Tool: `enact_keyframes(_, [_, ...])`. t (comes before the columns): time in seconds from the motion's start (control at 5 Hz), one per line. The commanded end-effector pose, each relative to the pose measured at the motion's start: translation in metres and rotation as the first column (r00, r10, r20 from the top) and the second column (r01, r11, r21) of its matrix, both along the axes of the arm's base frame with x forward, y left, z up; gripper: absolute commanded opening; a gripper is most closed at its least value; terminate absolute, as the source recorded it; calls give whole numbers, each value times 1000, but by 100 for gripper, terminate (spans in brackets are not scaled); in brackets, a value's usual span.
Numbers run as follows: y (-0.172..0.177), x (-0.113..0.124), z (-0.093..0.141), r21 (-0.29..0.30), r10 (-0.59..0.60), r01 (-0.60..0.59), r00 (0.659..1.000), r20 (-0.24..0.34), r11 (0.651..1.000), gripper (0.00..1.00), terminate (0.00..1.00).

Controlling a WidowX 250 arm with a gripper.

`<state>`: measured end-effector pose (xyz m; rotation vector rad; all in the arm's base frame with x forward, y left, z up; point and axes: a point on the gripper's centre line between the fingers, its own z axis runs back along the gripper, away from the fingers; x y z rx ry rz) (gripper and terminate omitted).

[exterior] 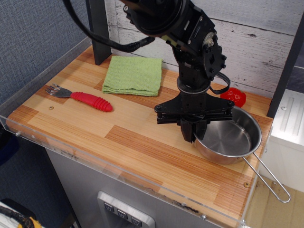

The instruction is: Put the pot under the napkin.

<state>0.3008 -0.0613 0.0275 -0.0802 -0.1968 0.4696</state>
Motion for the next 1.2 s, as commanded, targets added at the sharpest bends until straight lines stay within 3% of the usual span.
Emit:
enact_keyframes(0.0, [9, -2, 37, -70, -18, 24, 996, 87, 997, 0, 0])
enact_keyframes(0.2, [28, -7, 53, -87, -10, 20, 994, 110, 996, 0, 0])
enact_keyframes(0.6, [75, -23, 87, -46, 58, -52, 986, 156, 998, 0, 0])
enact_keyframes(1.0, [133, -55, 87, -29, 174, -171, 973, 151, 985, 0, 0])
